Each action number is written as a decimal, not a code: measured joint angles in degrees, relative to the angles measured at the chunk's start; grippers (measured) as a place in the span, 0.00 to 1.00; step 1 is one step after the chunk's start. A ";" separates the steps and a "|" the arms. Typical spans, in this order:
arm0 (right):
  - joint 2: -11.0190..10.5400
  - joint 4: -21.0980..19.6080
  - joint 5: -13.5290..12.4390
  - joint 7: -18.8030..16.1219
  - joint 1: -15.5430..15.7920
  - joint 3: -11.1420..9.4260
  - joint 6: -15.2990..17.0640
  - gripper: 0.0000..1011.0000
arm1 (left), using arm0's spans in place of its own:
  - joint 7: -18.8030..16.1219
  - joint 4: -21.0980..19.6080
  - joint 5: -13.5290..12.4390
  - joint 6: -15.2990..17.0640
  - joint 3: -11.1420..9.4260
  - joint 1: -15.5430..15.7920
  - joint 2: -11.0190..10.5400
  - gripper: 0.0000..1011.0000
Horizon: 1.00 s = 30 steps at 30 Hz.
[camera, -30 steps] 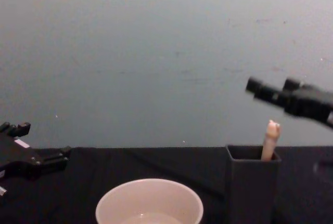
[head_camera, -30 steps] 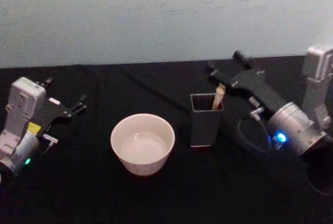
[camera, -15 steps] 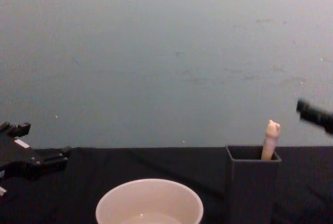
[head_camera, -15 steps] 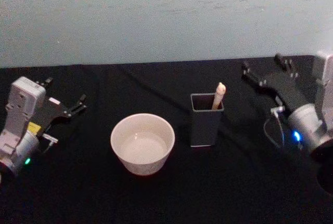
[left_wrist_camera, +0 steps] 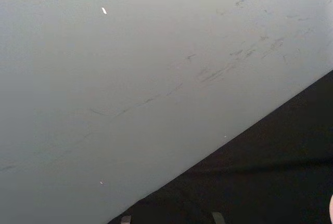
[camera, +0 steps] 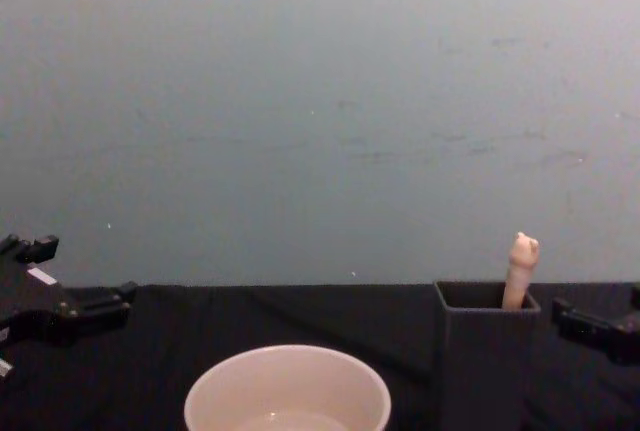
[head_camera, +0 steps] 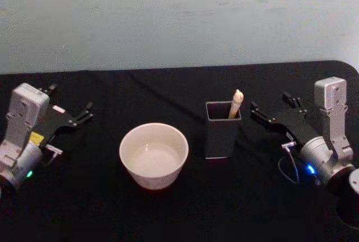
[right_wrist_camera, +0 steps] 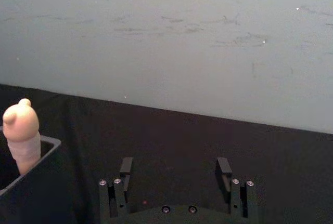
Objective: Pick up the stirring spoon with one hand, stir inside the cup, then place it back in its original position.
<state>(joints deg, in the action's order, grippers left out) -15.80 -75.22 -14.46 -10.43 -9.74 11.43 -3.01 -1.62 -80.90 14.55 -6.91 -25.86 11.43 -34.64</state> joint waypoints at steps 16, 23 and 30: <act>-0.11 -0.29 -0.18 0.01 0.03 0.01 0.00 0.99 | 0.00 0.00 0.00 0.00 0.00 0.00 0.00 0.99; -0.15 -0.36 -0.26 0.02 0.05 0.01 -0.01 0.99 | 0.00 0.00 0.00 0.00 0.00 0.00 0.00 0.99; -0.18 -0.40 -0.31 0.04 0.05 0.01 -0.03 0.99 | 0.00 0.00 0.00 0.00 0.00 0.00 0.00 0.99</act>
<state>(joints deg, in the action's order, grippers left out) -15.98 -75.62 -14.76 -10.39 -9.69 11.44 -3.04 -1.62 -80.90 14.55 -6.91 -25.86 11.43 -34.65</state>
